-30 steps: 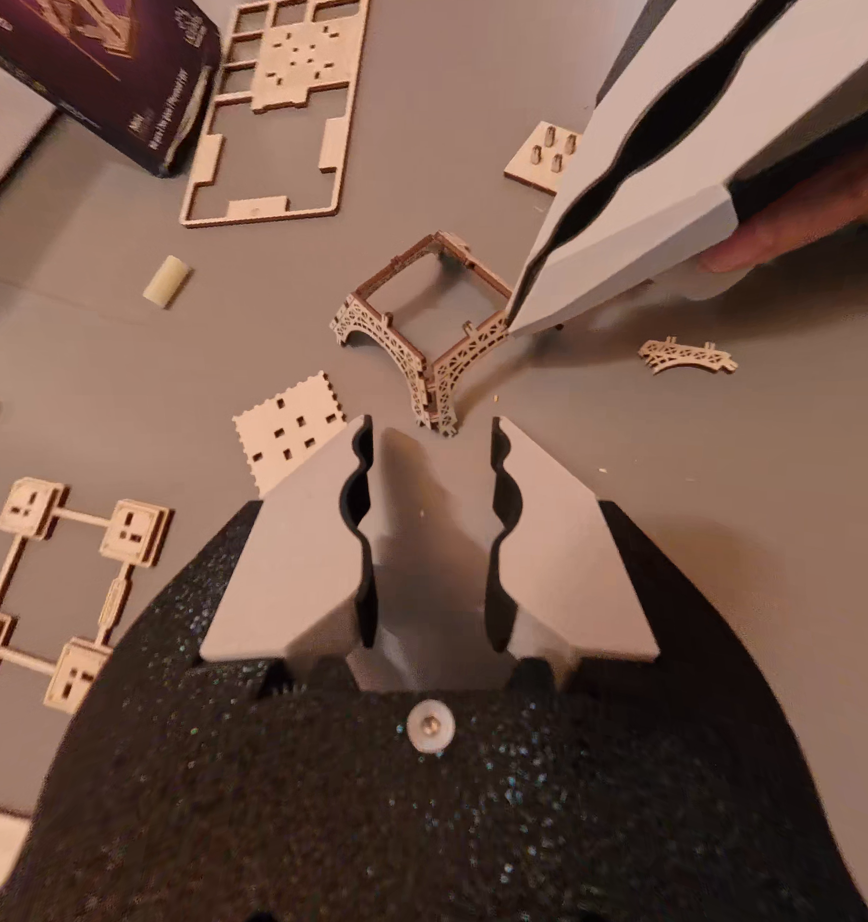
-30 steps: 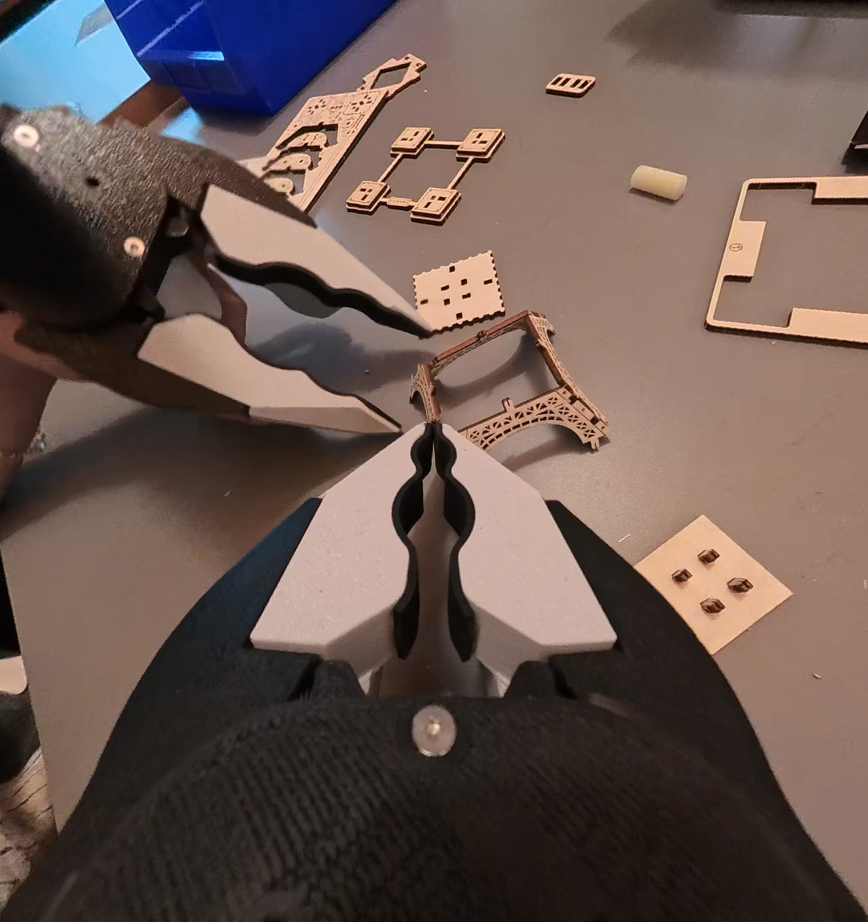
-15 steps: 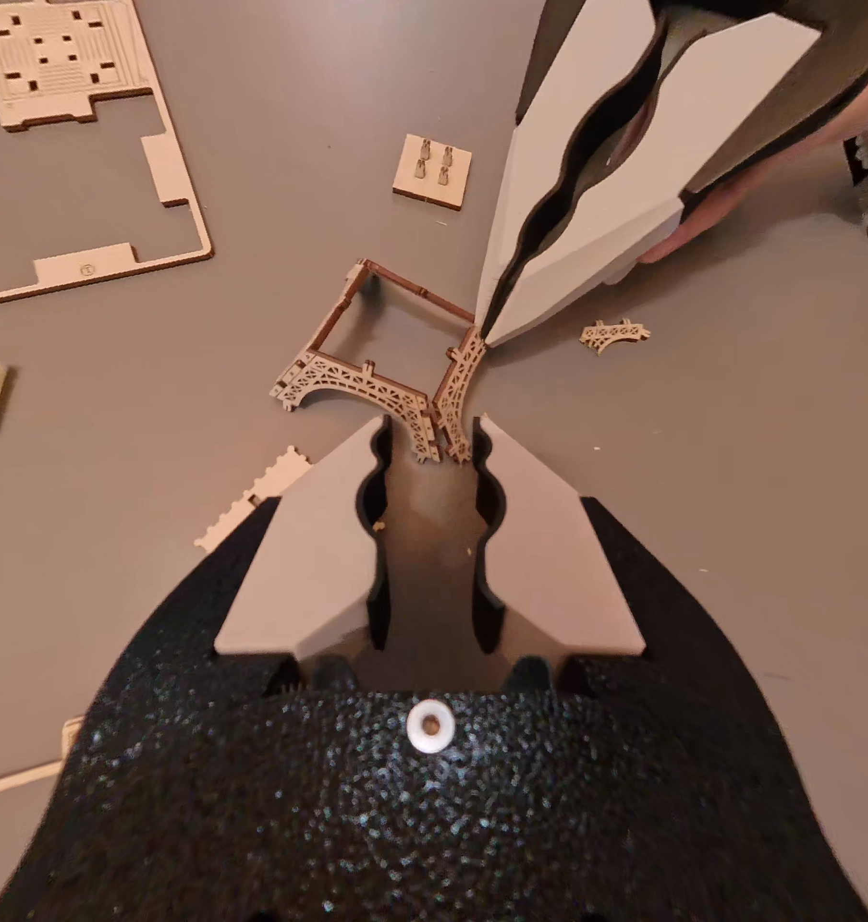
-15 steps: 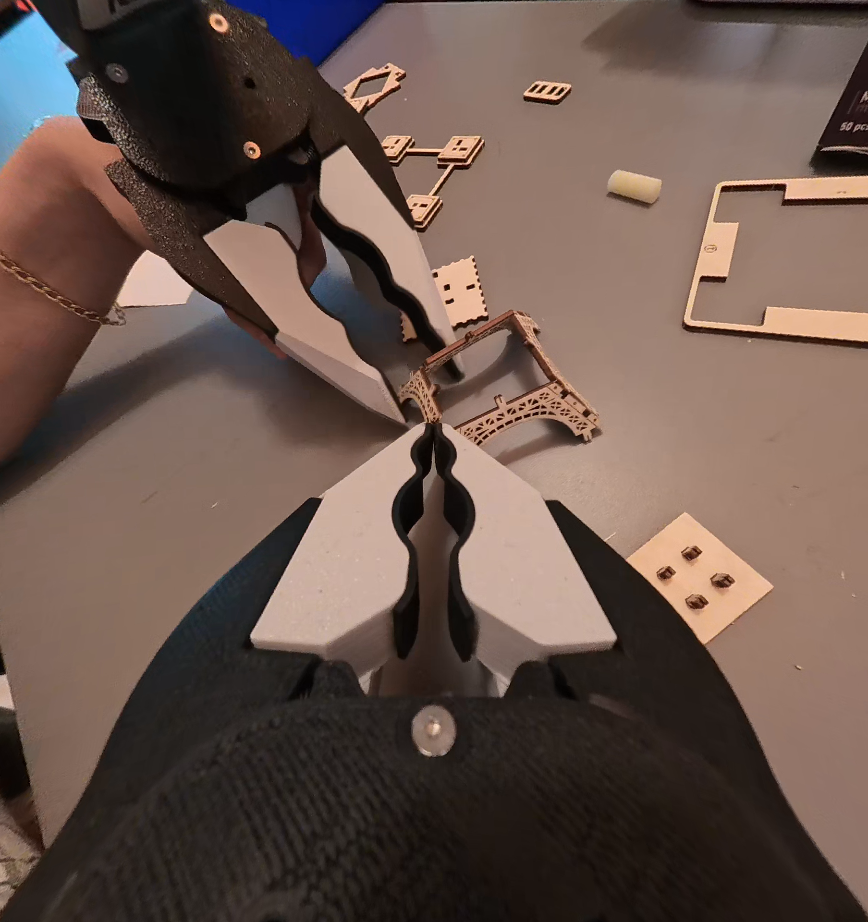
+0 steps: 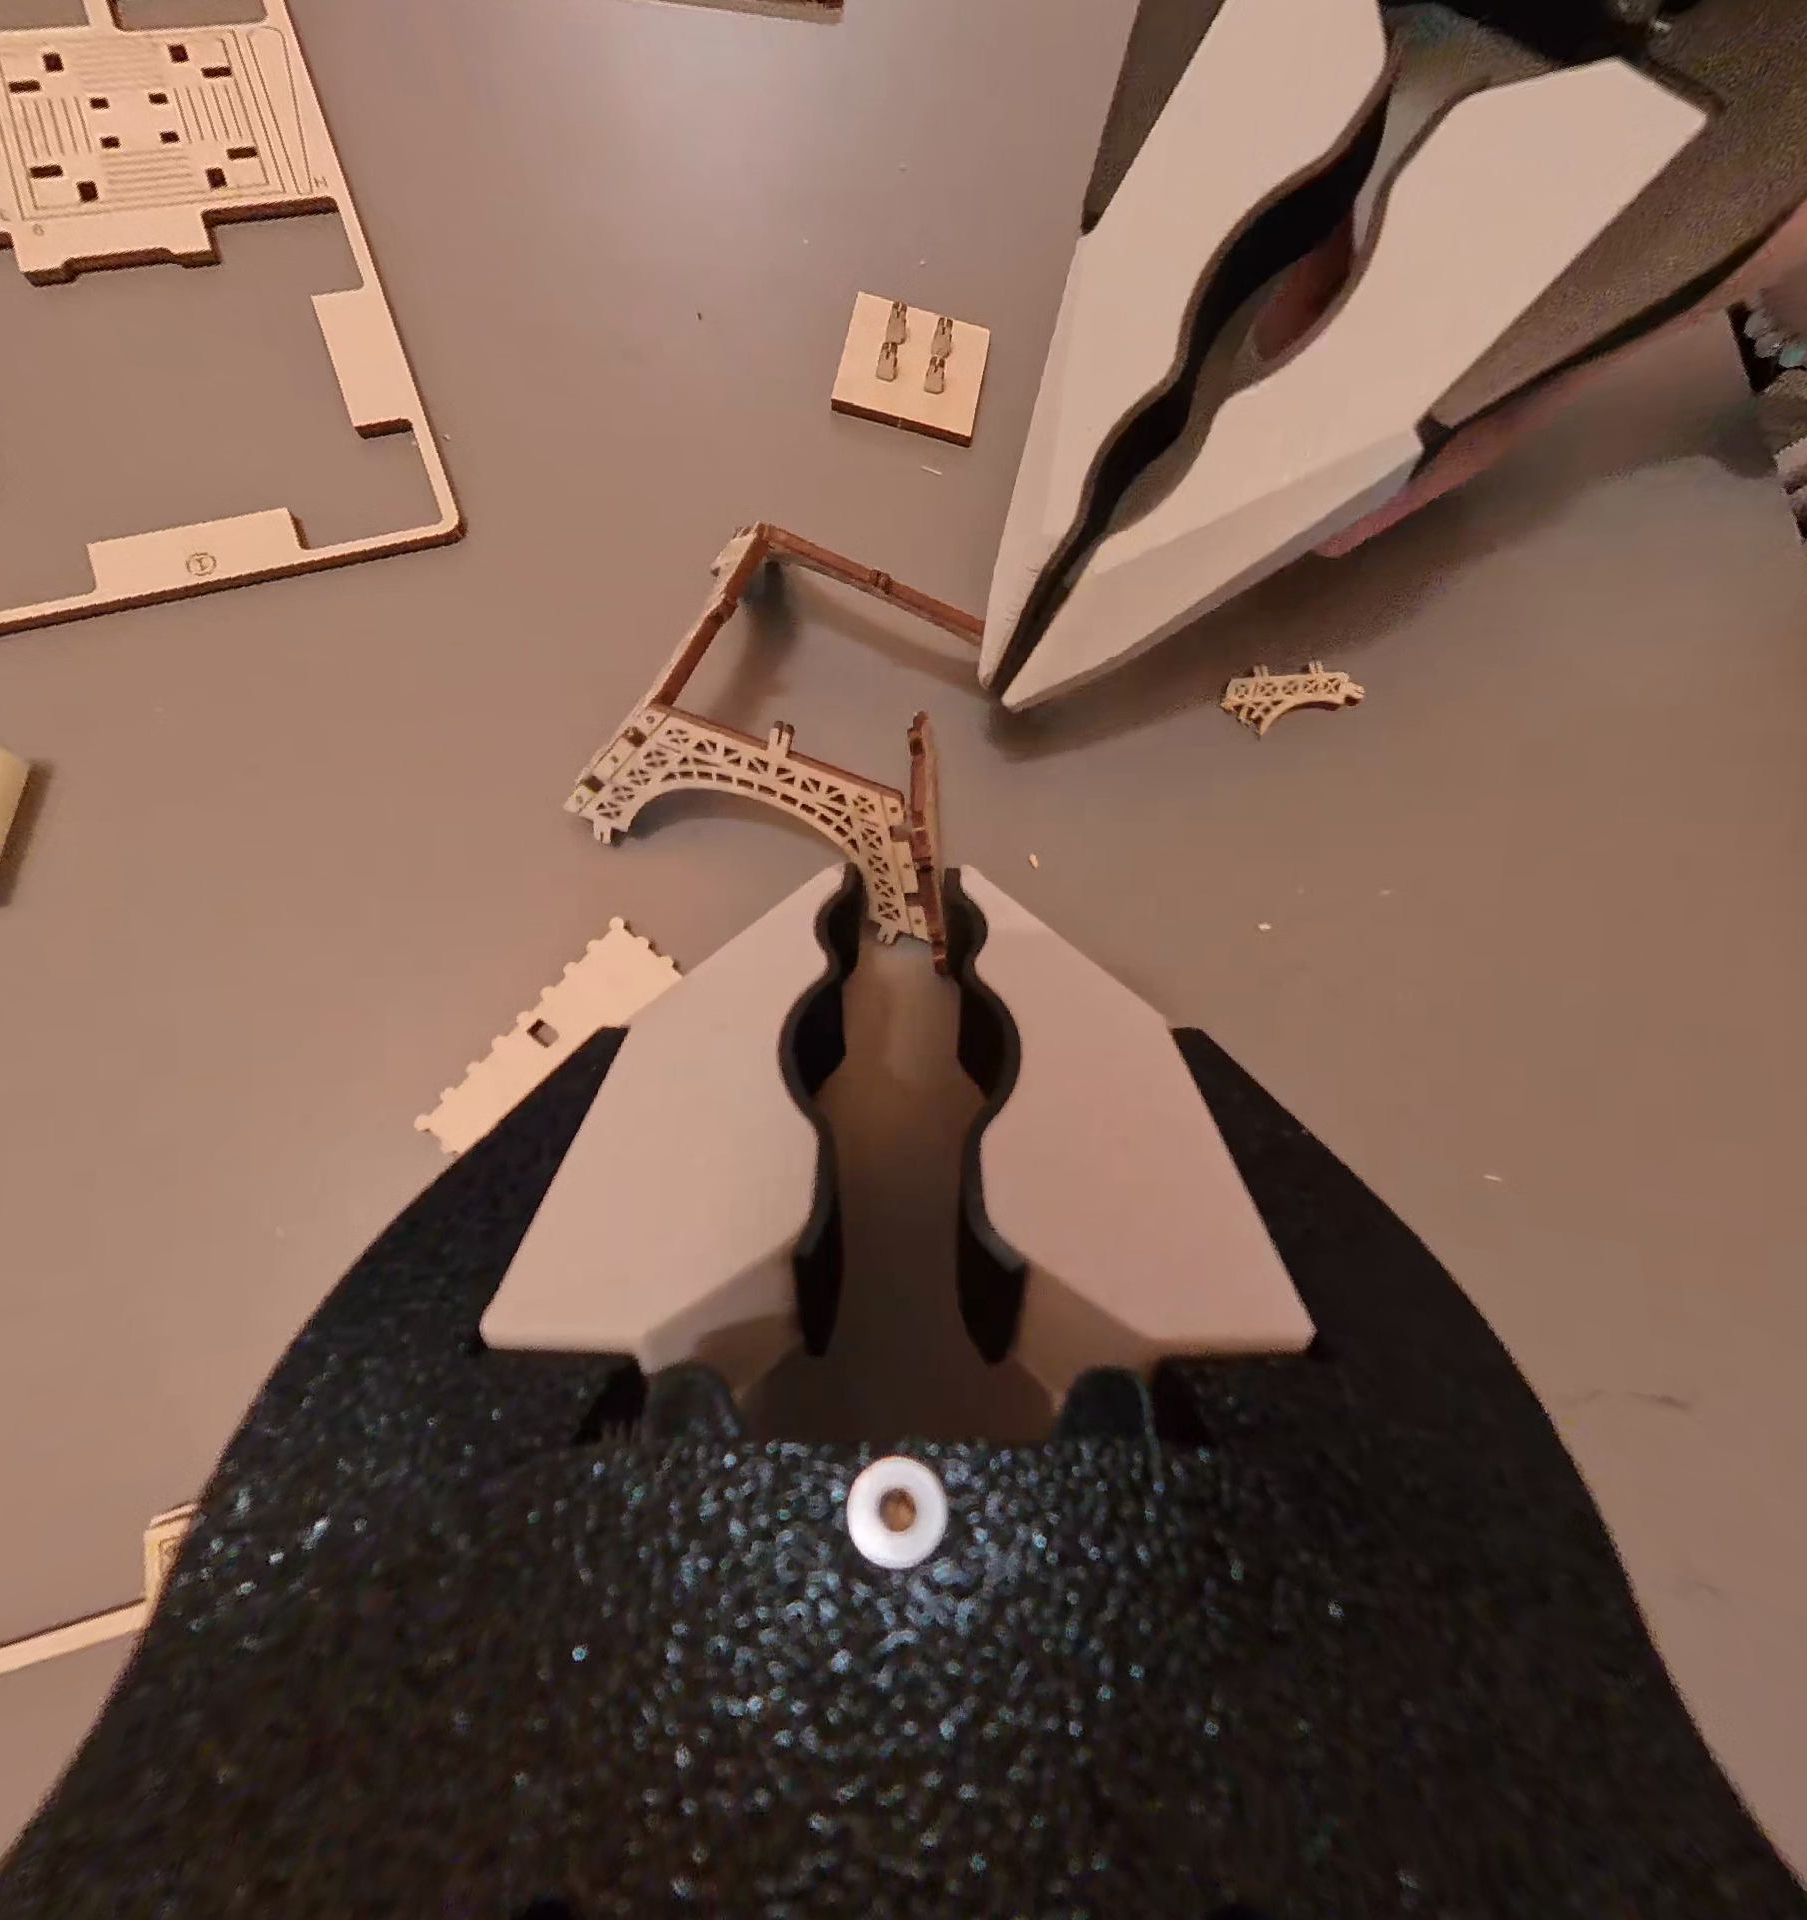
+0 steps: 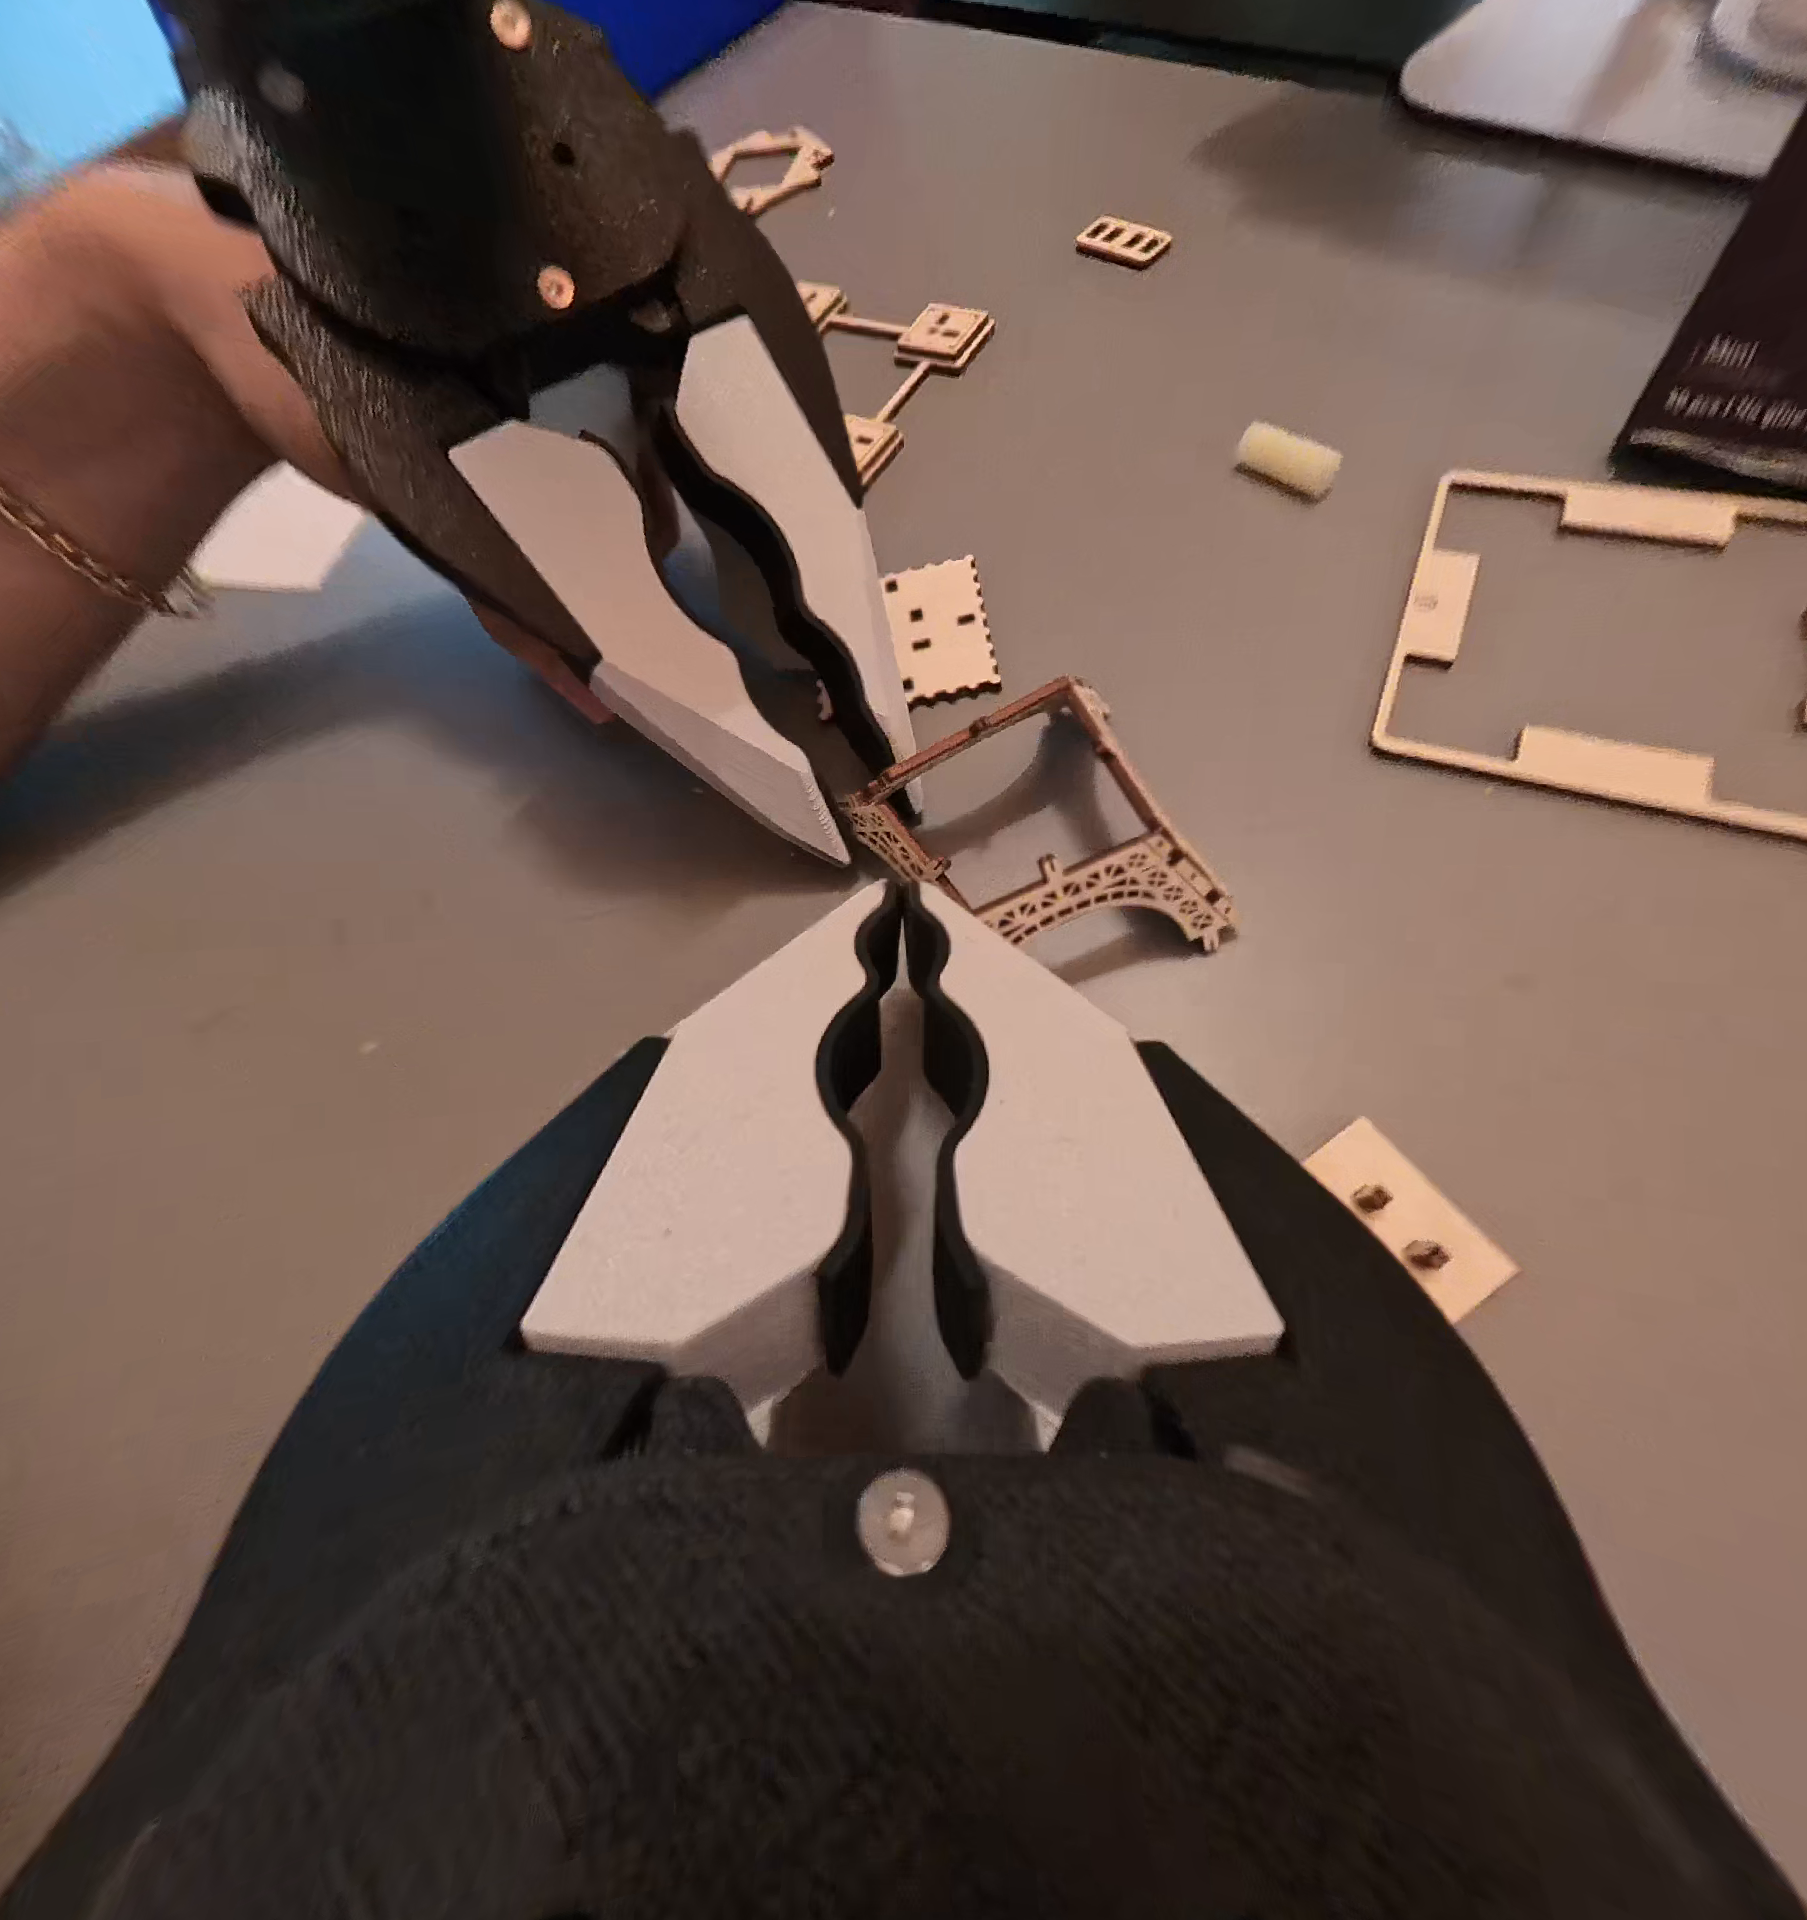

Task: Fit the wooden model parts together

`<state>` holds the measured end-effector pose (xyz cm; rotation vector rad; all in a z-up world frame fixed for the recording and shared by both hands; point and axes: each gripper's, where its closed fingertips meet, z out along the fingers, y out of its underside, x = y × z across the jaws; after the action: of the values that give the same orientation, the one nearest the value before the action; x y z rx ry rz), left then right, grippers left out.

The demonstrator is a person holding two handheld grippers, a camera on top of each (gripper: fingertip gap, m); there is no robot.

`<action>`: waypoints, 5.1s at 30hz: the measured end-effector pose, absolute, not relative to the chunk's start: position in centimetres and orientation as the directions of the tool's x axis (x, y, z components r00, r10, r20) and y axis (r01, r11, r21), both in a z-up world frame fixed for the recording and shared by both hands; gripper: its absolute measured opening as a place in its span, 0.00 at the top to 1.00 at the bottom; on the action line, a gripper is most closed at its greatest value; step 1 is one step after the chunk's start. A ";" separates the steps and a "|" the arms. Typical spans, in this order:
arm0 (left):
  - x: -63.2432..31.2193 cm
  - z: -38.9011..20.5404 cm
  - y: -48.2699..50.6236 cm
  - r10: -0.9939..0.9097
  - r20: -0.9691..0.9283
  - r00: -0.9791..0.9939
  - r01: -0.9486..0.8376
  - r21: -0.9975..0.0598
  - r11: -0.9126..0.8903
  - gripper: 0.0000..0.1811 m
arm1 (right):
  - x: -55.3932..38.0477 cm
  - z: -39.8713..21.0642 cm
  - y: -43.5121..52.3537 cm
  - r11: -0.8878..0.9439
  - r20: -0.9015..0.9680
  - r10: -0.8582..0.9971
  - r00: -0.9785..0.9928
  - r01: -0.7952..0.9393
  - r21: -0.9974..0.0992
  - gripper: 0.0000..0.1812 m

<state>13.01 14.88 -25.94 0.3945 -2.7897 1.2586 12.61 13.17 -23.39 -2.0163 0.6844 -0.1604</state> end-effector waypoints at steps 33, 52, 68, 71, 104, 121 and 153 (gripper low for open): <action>13.0 -26.0 14.8 -0.170 0.130 -0.977 -0.210 -0.732 0.648 0.94 | 13.1 -25.1 15.0 -0.699 0.043 -0.220 0.974 -0.127 -0.703 0.97; 13.4 -26.0 14.8 -0.181 0.104 -0.978 -0.198 -0.734 0.650 0.93 | 13.5 -24.9 14.7 -0.631 -0.051 -0.265 0.963 -0.213 -0.746 0.98; 13.4 -26.0 14.9 -0.159 0.054 -0.986 -0.147 -0.740 0.656 0.89 | 13.4 -25.0 15.0 -0.634 -0.071 -0.261 0.963 -0.226 -0.740 0.99; 13.5 -26.0 14.9 -0.161 0.053 -0.986 -0.147 -0.739 0.657 0.89 | 13.3 -25.0 15.0 -0.637 -0.089 -0.255 0.963 -0.237 -0.734 0.99; 13.4 -23.0 15.2 -0.150 -0.015 -0.989 -0.087 -0.757 0.648 1.00 | 13.5 -23.6 15.0 -0.633 0.039 -0.208 0.977 -0.104 -0.767 0.92; 13.6 -23.3 15.4 -0.145 0.074 -0.987 -0.143 -0.814 0.563 1.00 | 13.2 -23.6 15.1 -0.615 0.029 -0.188 0.982 -0.094 -0.783 1.00; 13.4 -25.4 14.5 -0.141 0.090 -0.986 -0.162 -0.740 0.653 0.89 | 13.1 -24.7 13.5 -0.674 -0.104 -0.236 0.966 -0.240 -0.699 1.00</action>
<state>13.44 14.55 -25.35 0.2598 -2.8333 1.2731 13.13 13.53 -24.72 -2.3336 0.3322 0.0067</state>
